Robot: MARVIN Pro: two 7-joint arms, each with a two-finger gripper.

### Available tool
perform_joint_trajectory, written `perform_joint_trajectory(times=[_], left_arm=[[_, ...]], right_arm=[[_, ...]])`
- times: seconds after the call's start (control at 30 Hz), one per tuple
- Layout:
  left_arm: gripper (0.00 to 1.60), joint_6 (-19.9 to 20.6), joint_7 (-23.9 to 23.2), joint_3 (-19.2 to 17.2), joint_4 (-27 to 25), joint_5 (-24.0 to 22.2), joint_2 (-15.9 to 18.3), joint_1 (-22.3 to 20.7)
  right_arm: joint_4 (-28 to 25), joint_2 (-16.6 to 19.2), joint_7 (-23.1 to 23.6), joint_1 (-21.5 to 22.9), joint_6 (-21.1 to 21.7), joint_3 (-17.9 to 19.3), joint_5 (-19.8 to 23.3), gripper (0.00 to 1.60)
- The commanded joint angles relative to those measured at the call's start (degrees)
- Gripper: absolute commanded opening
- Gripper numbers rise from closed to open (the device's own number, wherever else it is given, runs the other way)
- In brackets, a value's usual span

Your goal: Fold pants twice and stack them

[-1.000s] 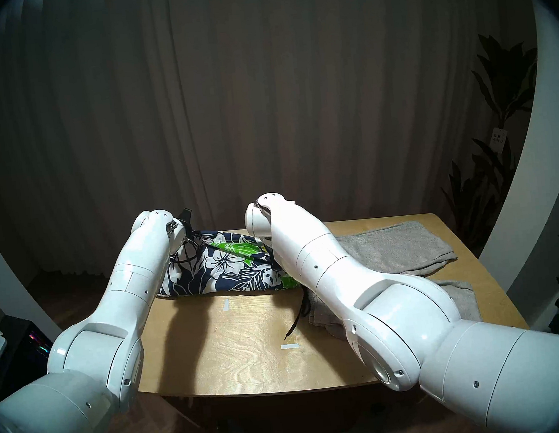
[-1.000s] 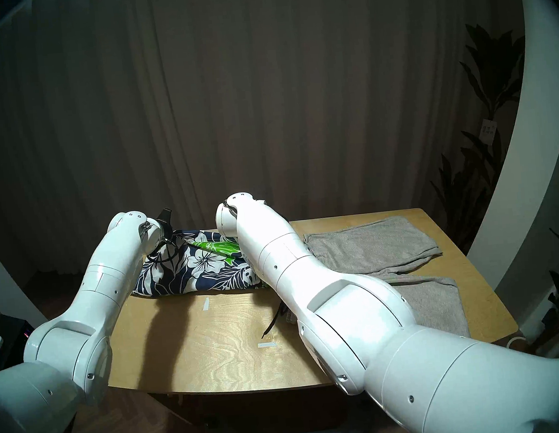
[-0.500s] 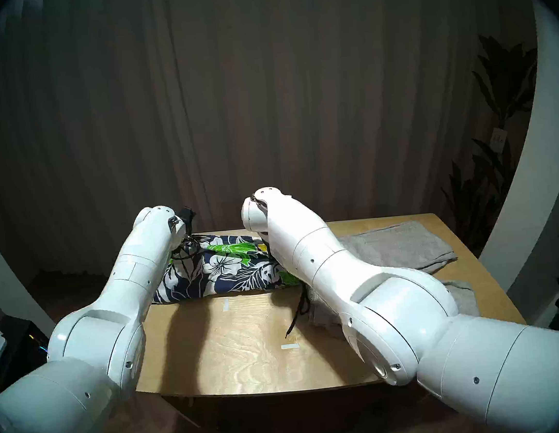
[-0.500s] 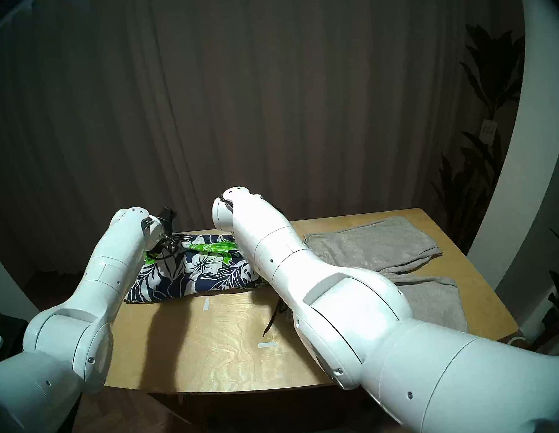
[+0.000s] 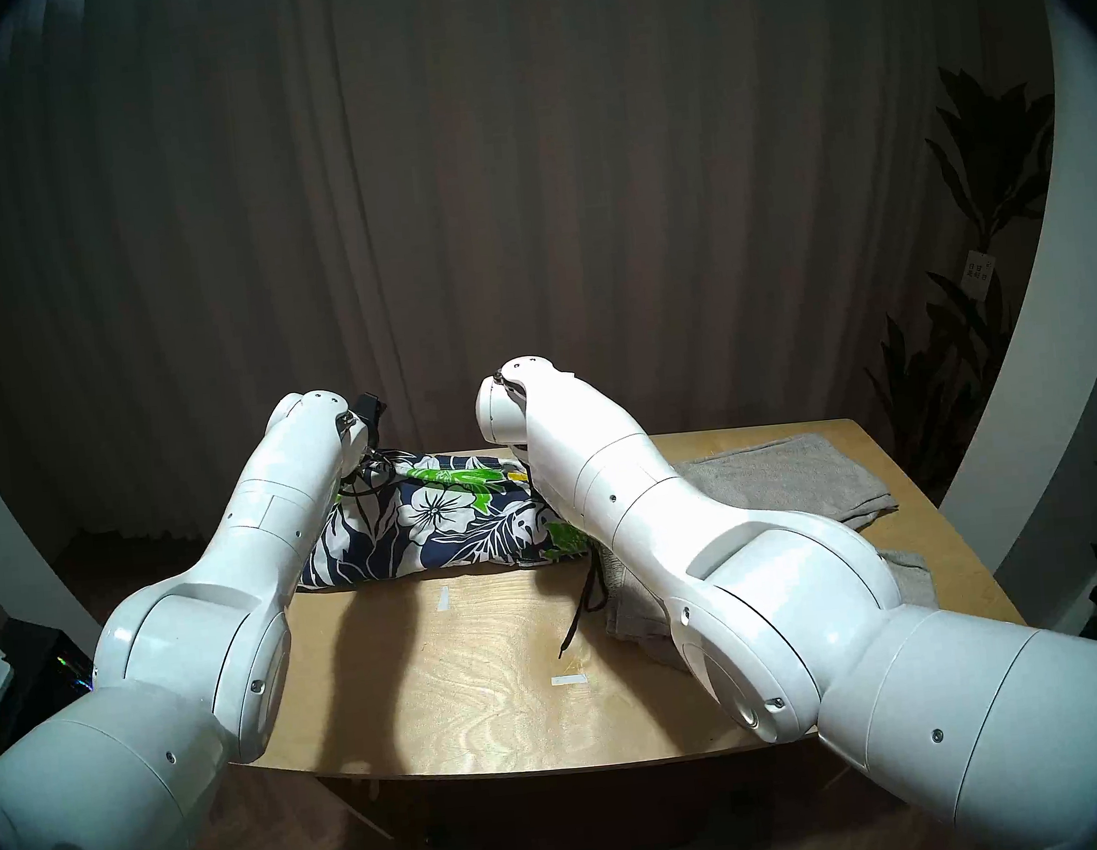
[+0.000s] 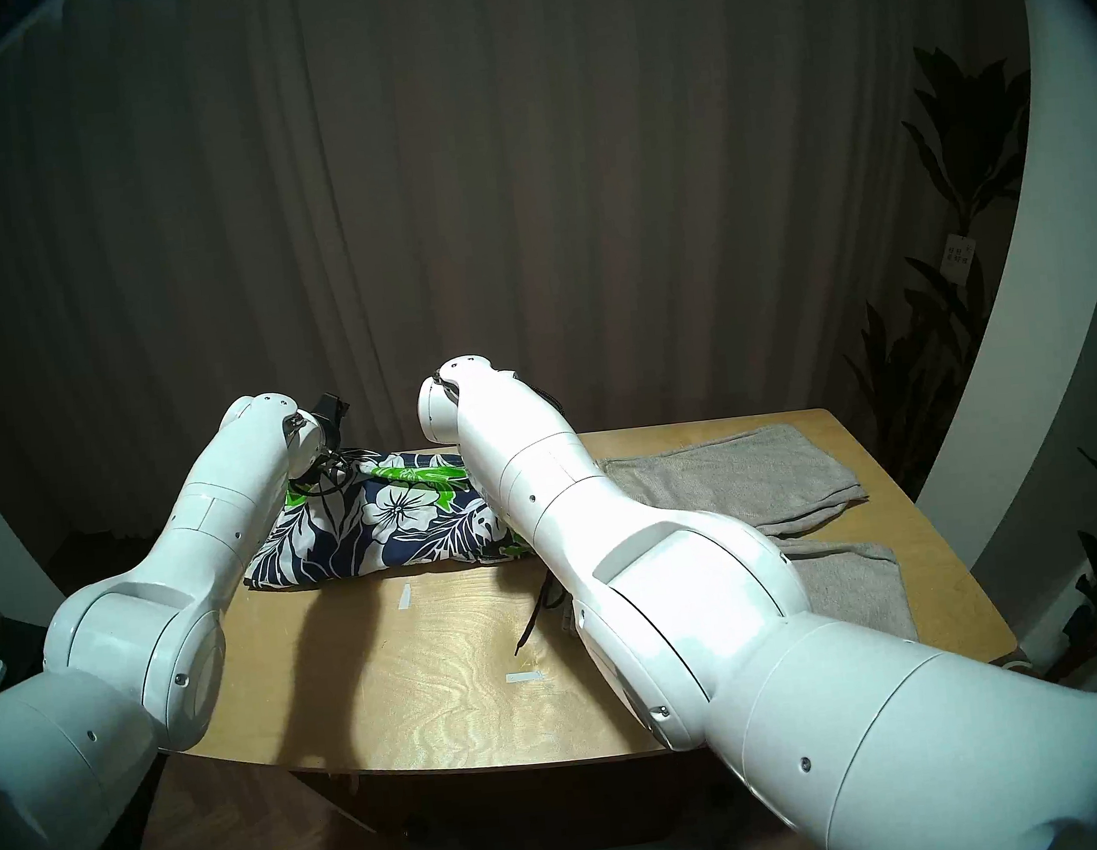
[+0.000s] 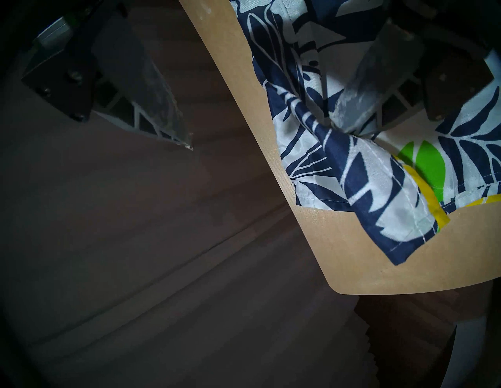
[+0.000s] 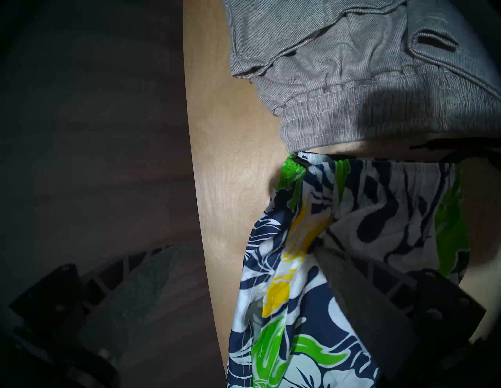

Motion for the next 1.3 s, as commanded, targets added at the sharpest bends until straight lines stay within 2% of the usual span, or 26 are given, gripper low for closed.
perform_joint_trajectory(times=[0.0, 0.53, 0.87, 1.03, 1.1, 1.27], left_arm=[[1.60, 0.0, -0.8, 0.7, 0.5, 0.9, -0.9, -4.7], [1.60, 1.7, 0.2, 5.1, 6.6, 4.2, -1.3, -6.9], [1.60, 3.4, -0.5, 8.2, 8.5, 7.1, -1.2, -11.3], [1.60, 3.4, -3.5, 9.5, 7.9, 8.4, -0.9, -12.2], [1.60, 2.4, -6.8, 9.0, 6.8, 7.9, -0.3, -11.4], [1.60, 1.5, -11.4, 7.5, 1.8, 6.4, 1.8, -8.2]], right_arm=[[0.3, 0.4, 1.6, 2.6, 0.7, 0.3, -0.2, 1.60], [1.9, -0.6, 3.4, 4.5, 2.0, 1.3, -0.2, 1.60], [3.1, -1.1, 5.1, 5.9, 3.4, 2.5, 0.2, 1.60], [3.8, -1.9, 7.3, 6.7, 4.7, 3.3, 0.8, 1.60], [3.5, -2.3, 8.8, 6.7, 5.5, 3.7, 1.4, 1.60], [1.0, -2.7, 11.6, 6.0, 8.0, 3.8, 2.3, 1.60]])
